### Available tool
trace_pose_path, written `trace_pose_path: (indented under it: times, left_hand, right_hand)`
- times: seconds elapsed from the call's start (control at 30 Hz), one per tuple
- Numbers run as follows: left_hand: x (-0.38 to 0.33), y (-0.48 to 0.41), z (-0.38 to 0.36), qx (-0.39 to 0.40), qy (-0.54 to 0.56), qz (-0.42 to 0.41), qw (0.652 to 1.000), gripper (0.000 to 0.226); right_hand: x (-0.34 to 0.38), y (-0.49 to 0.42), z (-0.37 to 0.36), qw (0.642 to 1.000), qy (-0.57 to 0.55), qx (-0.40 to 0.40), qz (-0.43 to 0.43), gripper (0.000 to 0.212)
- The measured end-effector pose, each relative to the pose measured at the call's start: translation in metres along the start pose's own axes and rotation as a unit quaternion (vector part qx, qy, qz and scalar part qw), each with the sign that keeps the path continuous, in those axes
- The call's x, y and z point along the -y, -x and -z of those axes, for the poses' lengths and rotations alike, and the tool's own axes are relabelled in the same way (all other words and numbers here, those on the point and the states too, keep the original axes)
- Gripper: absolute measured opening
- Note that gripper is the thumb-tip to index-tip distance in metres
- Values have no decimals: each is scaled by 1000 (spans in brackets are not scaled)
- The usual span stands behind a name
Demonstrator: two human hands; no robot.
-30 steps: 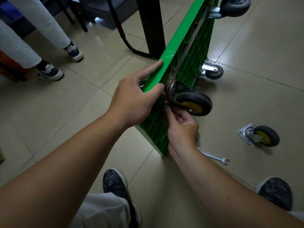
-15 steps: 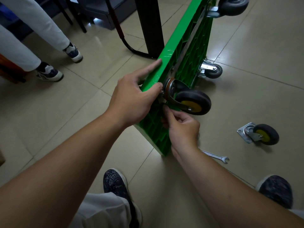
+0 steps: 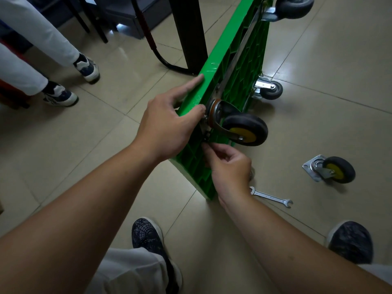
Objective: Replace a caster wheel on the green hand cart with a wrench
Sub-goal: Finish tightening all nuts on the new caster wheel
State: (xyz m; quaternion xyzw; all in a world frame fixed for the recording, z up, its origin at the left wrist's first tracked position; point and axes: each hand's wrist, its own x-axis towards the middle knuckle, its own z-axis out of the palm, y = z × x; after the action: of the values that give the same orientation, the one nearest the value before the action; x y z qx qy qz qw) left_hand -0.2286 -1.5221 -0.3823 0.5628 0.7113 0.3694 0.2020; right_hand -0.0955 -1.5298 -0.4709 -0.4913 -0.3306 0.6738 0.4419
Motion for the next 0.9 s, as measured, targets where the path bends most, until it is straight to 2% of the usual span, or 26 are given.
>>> trace_pose_path:
  times: [0.17,0.5,0.63,0.77,0.9]
  left_hand:
    - [-1,0,0,-2,11,1,1000,57]
    - [-3,1,1,-3,3,4,1000,57]
    - [-2,0,0,1,6,4,1000,57]
    - [0,-1,0,0,5,1,1000,57]
    - [0,0,0,1,7,1,1000,57]
  right_hand:
    - [0,-7,2,999,-22,-35,-11,17]
    - [-1,5,4,998,-35,26,34,30]
    - [1,3,9,994,65,75,48,17]
    - [0,0,8,996,50,43,58,24]
    - [1,0,9,996,43,62,40,29]
